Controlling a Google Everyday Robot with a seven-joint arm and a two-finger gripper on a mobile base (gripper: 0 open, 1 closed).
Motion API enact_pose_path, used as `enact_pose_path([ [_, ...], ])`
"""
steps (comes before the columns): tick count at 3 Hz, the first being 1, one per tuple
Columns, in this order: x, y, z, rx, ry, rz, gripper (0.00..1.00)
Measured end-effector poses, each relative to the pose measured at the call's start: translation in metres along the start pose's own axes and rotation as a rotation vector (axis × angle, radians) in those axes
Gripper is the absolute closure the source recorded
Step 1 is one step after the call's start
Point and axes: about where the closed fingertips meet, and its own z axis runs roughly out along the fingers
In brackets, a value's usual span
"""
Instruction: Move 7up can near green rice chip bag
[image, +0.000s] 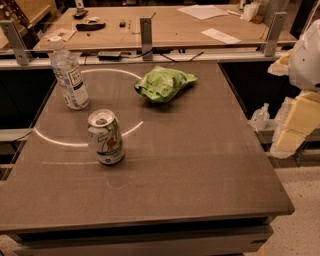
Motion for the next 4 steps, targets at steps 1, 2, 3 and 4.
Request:
enact_pose_path([
  [1, 0.000, -0.001, -0.001, 0.004, -0.005, 0.003, 0.00],
  [2, 0.006, -0.002, -0.003, 0.010, -0.095, 0.089, 0.00],
  [3, 0.044, -0.006, 0.014, 0.035, -0.262, 0.303, 0.00],
  [4, 0.072, -0.010, 0.032, 0.087, -0.453, 0.456, 0.00],
])
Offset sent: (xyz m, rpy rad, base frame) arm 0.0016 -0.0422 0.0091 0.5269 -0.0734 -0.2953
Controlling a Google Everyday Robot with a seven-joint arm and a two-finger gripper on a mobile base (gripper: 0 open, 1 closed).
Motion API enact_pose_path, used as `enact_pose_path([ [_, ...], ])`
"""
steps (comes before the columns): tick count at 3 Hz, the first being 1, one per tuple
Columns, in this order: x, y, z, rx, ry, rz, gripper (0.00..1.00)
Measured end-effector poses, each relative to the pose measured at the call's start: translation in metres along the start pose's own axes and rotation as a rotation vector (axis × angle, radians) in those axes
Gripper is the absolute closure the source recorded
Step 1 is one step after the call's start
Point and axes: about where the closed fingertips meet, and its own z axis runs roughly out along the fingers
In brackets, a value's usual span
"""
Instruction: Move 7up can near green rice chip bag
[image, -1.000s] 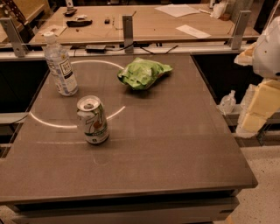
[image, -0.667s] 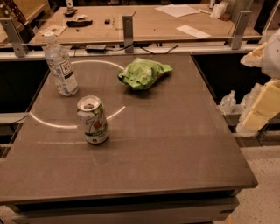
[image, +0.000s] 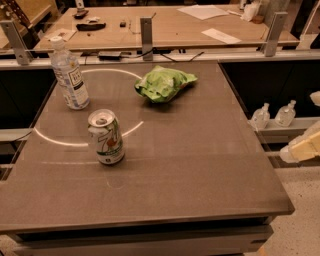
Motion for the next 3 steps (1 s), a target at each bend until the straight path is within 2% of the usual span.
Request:
enact_pose_path([
  [1, 0.003, 0.004, 0.006, -0.026, -0.187, 0.102, 0.00],
  [2, -0.029, 0.018, 0.008, -0.106, -0.381, 0.183, 0.00],
  [3, -0.048, 0.024, 0.003, -0.135, -0.437, 0.203, 0.00],
])
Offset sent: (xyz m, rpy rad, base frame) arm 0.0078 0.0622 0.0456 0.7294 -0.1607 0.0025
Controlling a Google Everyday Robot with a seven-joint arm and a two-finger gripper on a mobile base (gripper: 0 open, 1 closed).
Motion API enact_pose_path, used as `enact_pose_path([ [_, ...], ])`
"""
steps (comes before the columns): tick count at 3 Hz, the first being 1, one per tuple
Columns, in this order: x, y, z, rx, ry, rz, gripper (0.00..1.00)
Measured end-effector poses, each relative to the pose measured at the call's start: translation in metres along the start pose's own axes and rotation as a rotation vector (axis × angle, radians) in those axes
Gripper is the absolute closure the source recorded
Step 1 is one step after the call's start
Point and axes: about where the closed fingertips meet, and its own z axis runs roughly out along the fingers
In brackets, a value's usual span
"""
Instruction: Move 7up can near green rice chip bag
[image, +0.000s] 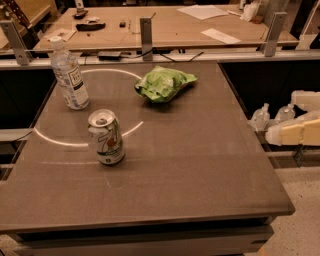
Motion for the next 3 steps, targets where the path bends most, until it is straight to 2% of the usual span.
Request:
enact_pose_path([
  [1, 0.000, 0.000, 0.000, 0.001, 0.002, -0.001, 0.00],
  [2, -0.003, 0.018, 0.018, -0.066, -0.004, -0.012, 0.00],
  [3, -0.006, 0.048, 0.048, -0.158, -0.035, -0.065, 0.00],
])
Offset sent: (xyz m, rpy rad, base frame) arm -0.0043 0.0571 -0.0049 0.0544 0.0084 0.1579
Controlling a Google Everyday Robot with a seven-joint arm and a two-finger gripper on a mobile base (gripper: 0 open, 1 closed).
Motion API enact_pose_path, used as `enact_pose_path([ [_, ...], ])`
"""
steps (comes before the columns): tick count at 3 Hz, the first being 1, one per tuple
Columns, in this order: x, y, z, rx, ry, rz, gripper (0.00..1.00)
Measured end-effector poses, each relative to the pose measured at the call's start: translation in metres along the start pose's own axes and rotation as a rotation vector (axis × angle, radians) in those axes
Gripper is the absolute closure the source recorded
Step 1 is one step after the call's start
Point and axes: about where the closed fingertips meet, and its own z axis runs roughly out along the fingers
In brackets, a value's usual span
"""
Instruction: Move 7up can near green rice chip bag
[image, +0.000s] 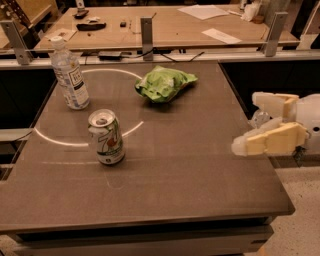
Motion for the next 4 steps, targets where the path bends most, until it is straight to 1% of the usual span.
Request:
enact_pose_path([
  [1, -0.006, 0.028, 0.046, -0.131, -0.048, -0.098, 0.00],
  [2, -0.008, 0.052, 0.089, -0.227, -0.095, -0.164, 0.00],
  [3, -0.001, 0.072, 0.120, -0.282, -0.129, -0.177, 0.00],
  [4, 0.008, 0.087, 0.143, -0.322, -0.129, -0.183, 0.00],
])
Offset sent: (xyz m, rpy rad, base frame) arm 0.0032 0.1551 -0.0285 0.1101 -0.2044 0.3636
